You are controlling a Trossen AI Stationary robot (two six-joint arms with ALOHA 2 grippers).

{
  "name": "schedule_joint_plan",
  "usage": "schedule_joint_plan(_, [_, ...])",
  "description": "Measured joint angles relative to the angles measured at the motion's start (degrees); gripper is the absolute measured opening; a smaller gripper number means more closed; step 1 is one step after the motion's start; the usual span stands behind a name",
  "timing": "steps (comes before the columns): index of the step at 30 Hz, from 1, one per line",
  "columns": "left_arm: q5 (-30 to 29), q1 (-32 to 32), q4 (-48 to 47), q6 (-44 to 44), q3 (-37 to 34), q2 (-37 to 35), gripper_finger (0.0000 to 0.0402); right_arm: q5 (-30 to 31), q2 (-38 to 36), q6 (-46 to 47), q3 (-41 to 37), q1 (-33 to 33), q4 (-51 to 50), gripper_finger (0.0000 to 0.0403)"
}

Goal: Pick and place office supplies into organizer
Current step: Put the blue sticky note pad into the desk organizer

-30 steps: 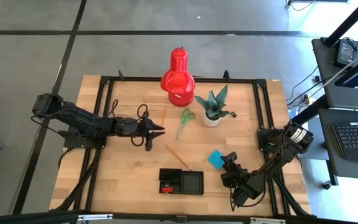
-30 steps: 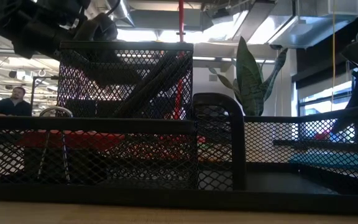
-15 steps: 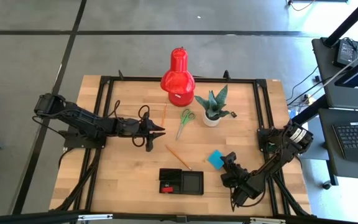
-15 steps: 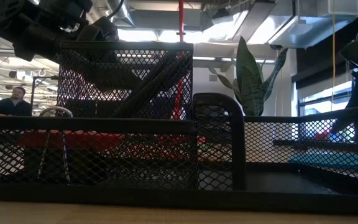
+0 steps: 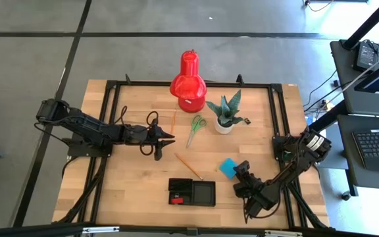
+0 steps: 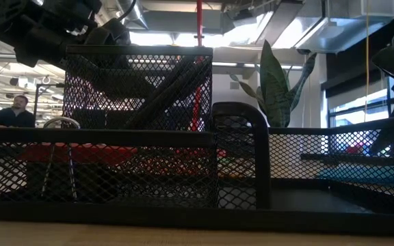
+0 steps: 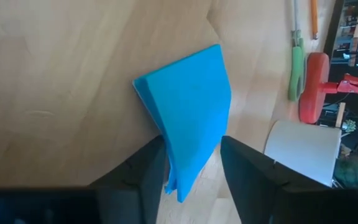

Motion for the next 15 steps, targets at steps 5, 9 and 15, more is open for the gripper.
schedule_joint_plan(5, [0.0,0.0,0.0,0.0,0.0,0.0,0.0086,-0.7,0.0,-1.4,0.0,-0.3,1.1,0.0159])
schedule_joint_plan(9, [0.0,0.0,0.0,0.0,0.0,0.0,0.0086,-1.1,0.0,-2.0,0.0,-0.7,1.5,0.0154])
schedule_joint_plan(15, [0.0,0.0,0.0,0.0,0.0,0.0,0.0086,-1.9,0.0,-2.6,0.0,-1.1,1.9,0.0129])
